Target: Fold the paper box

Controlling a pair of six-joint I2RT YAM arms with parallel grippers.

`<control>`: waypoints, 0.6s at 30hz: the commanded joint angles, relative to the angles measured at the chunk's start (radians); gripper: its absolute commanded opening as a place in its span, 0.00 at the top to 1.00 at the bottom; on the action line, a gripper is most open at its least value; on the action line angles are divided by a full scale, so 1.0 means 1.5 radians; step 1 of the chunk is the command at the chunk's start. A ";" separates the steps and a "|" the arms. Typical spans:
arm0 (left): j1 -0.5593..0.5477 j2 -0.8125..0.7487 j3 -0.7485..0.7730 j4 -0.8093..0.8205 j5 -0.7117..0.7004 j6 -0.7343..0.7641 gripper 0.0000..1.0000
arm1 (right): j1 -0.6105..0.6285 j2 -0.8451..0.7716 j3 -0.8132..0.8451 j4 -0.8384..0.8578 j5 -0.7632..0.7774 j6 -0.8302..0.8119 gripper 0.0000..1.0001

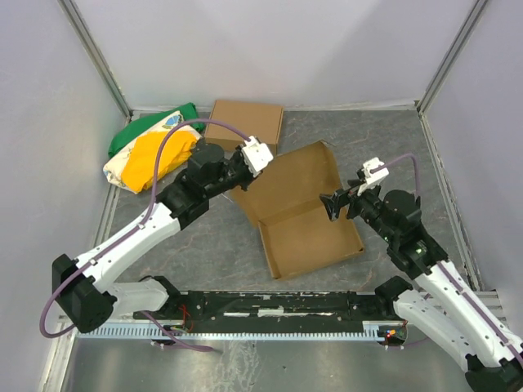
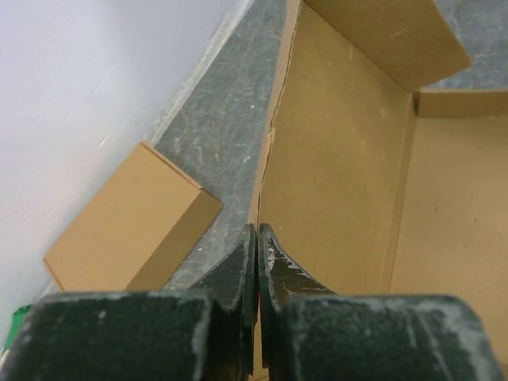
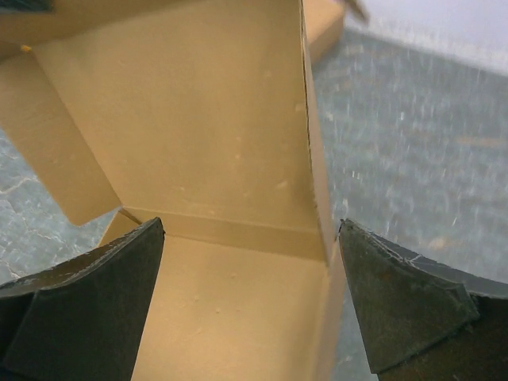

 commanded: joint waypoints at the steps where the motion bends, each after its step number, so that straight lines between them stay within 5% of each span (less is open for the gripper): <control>1: -0.042 0.009 0.024 -0.012 -0.004 -0.030 0.97 | 0.002 -0.035 -0.080 0.084 0.090 0.115 0.01; 6: -0.086 0.026 0.031 -0.059 -0.059 0.017 0.97 | 0.002 -0.036 -0.106 0.094 0.127 0.088 0.01; 11: -0.106 0.041 0.042 -0.081 -0.087 0.032 0.97 | 0.002 0.018 -0.077 0.065 0.117 0.081 0.11; 18: -0.129 0.074 0.061 -0.089 -0.137 0.045 0.97 | 0.002 0.065 -0.075 0.059 0.031 0.121 0.43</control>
